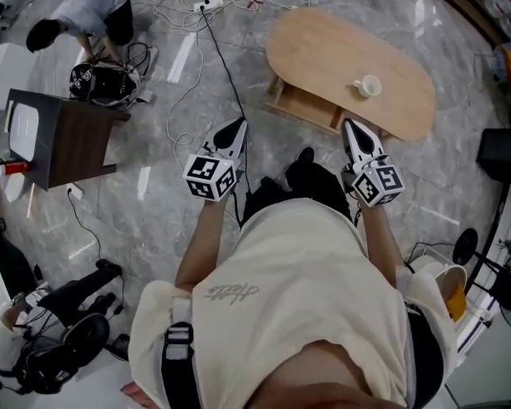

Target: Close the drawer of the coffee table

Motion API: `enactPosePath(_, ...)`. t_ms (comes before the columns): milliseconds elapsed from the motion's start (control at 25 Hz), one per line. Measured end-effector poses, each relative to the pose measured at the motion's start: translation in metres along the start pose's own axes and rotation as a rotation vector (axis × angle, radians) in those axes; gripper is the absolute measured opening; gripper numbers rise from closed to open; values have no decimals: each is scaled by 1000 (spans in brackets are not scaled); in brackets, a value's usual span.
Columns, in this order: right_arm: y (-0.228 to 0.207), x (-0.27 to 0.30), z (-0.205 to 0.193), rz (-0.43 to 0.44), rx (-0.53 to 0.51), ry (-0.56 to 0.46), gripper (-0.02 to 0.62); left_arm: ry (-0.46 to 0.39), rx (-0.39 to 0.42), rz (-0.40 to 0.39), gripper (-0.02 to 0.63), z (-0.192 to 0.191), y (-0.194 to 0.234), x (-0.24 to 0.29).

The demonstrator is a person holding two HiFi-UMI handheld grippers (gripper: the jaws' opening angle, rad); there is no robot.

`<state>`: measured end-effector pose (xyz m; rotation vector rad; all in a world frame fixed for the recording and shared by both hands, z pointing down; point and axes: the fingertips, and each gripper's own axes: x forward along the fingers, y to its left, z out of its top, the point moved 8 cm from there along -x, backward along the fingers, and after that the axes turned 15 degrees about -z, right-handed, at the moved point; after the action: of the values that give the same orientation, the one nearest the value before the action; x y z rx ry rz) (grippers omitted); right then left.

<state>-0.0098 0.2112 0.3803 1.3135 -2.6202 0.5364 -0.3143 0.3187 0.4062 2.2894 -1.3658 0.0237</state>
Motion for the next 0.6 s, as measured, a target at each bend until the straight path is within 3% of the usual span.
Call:
enactPosePath(160,-20,4,-8,-11,-49,-4,-6,23,36,-40,5,11,-10,32)
enactPosePath(440,-47,33,12,-4,-3,-58,-6,67,100,-37,5,47,-8,62)
enactPosePath(600,-71,48,32,7,-89,-72,-6,67,106,-19,5,65,-4,90)
